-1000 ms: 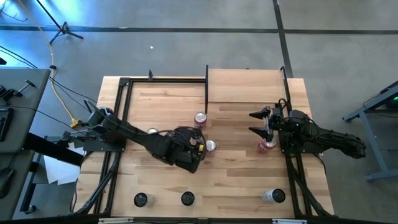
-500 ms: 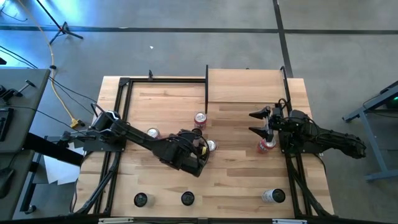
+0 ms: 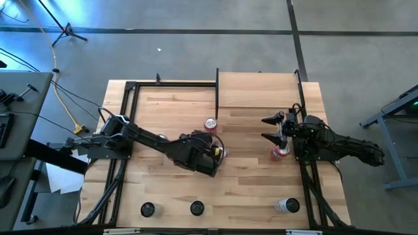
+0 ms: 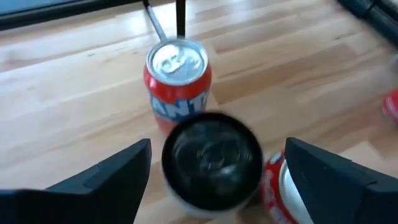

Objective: Place canned beverage on shelf
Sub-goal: Put the top the white yellow soda can on the shelf

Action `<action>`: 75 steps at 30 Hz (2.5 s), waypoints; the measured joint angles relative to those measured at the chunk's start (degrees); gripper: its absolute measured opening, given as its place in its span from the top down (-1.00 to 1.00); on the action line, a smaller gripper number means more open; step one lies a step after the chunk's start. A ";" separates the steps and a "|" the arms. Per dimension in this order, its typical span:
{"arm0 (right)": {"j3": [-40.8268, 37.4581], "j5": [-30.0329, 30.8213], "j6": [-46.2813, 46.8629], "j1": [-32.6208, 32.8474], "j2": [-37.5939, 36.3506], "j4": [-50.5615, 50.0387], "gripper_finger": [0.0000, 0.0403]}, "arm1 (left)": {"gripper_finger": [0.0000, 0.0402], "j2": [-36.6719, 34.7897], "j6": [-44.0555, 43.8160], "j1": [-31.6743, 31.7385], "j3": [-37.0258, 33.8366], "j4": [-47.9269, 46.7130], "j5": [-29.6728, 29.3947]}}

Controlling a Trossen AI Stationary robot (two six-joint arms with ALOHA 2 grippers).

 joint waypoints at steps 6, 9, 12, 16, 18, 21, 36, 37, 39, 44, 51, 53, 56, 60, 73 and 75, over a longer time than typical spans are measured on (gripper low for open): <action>0.00 0.00 -0.01 0.00 0.00 0.00 -0.98 | -0.73 1.91 -0.96 1.77 -0.07 0.02 3.01; 0.00 0.00 -0.01 -0.01 -0.03 0.00 -0.98 | -0.73 3.10 -2.93 2.29 -0.09 0.46 5.92; 0.00 -0.02 -0.02 0.00 0.24 0.00 -0.98 | -0.72 3.36 -5.12 2.22 -0.11 0.37 6.46; 0.00 0.00 0.00 0.00 0.50 0.00 -0.98 | -0.61 3.36 -7.09 2.12 -0.11 -0.04 6.66; 0.00 0.00 -0.01 0.00 0.50 0.00 -0.98 | -0.49 3.36 -7.14 2.23 -0.09 0.08 7.04; 0.00 0.00 -0.02 -0.01 0.50 0.00 -0.98 | -0.27 3.34 -6.99 2.56 -0.10 0.72 7.96; 0.01 0.00 -0.01 -0.01 0.50 0.00 -0.98 | -0.07 3.18 -6.63 2.06 4.10 -2.33 10.45; 0.00 0.00 -0.02 -0.02 0.50 0.00 -0.98 | -0.07 3.18 -6.60 2.08 4.91 -3.55 10.32; 0.00 0.00 -0.02 -0.01 0.50 0.00 -0.98 | -0.07 3.14 -5.78 2.06 6.80 -5.74 9.97; 0.00 0.00 -0.02 0.00 0.50 0.00 -0.98 | -0.07 3.11 -0.76 2.07 13.50 -11.24 9.65; 0.00 0.00 0.00 -0.02 0.50 0.00 -0.98 | -0.07 3.07 9.60 3.44 24.56 -15.69 9.27; 0.00 0.00 -0.02 -0.02 0.50 0.00 -0.98 | -0.07 3.01 13.26 4.12 27.19 -15.57 9.23; 0.00 0.00 -0.02 0.00 0.50 0.00 -0.98 | -0.07 2.97 19.16 5.38 30.25 -15.07 9.13; 0.02 0.00 -0.02 0.00 0.50 0.00 -0.98 | -0.07 2.96 28.36 8.24 32.14 -11.96 9.18; 0.01 0.00 0.00 -0.02 0.50 0.00 -0.98 | -0.07 2.96 48.92 20.16 32.48 -1.17 16.02; 0.00 0.00 -0.01 -0.01 0.50 0.00 -0.98 | -0.07 2.96 50.61 21.72 32.48 -0.04 16.62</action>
